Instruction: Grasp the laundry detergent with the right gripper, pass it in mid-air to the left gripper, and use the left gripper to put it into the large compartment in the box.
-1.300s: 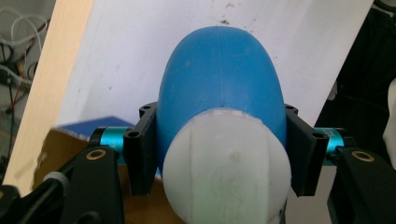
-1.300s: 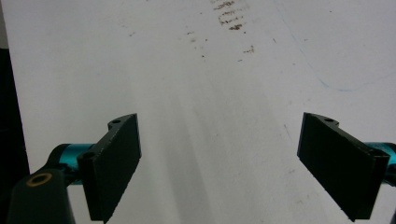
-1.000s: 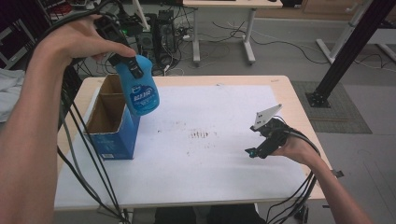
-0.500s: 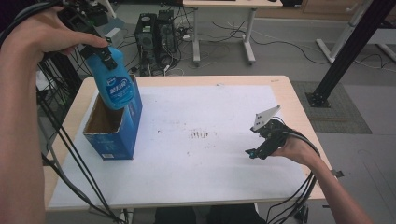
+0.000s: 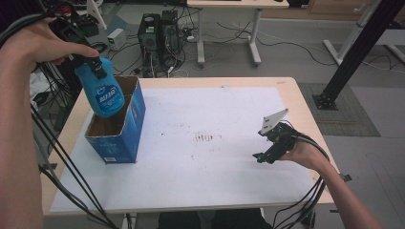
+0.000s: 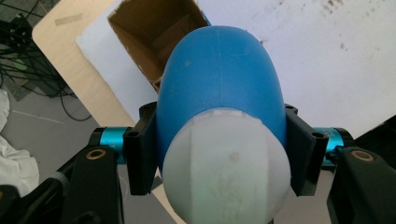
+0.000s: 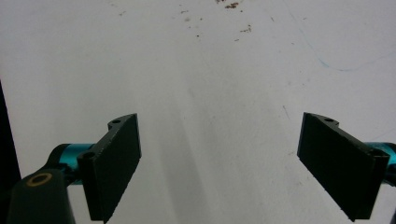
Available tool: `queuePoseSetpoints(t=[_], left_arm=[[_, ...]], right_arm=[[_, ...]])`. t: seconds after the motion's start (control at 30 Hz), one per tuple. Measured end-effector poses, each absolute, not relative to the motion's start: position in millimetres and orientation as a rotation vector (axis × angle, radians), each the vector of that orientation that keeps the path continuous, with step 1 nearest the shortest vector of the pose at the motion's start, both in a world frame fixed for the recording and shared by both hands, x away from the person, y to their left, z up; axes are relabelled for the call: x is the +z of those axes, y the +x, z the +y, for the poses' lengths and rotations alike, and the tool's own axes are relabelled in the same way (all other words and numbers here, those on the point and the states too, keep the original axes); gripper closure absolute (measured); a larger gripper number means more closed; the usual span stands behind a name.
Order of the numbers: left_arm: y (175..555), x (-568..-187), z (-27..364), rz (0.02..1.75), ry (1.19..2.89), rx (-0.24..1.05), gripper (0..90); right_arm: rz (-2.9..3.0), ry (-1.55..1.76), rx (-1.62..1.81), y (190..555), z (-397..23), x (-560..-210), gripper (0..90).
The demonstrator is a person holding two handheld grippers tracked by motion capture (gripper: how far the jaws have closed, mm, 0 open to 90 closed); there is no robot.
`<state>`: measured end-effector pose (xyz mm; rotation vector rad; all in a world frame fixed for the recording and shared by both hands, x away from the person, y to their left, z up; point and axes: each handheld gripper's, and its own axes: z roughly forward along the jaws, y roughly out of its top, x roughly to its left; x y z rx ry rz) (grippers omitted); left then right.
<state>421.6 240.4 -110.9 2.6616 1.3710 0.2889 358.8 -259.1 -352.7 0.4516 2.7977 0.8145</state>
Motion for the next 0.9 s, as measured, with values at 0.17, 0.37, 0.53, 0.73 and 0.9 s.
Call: queuePoseSetpoints(t=[0.17, 0.37, 0.53, 0.73, 0.9], left_arm=[[424, -129, 243, 1.370, 2.668, 0.238, 38.3], [427, -146, 247, 1.370, 2.667, 0.215, 38.3], [431, -167, 247, 1.359, 2.680, 0.176, 38.3], [433, -187, 249, 1.356, 2.685, 0.150, 38.3], [434, -203, 253, 1.355, 2.693, 0.140, 38.3]], right_arm=[[2.795, 0.459, 0.813, 358, -259, -353, 12.7], [2.796, 0.456, 0.805, 356, -260, -355, 12.8], [2.798, 0.473, 0.805, 355, -261, -360, 12.7], [2.794, 0.481, 0.795, 353, -262, -363, 12.7], [2.794, 0.489, 0.794, 353, -262, -365, 12.7]])
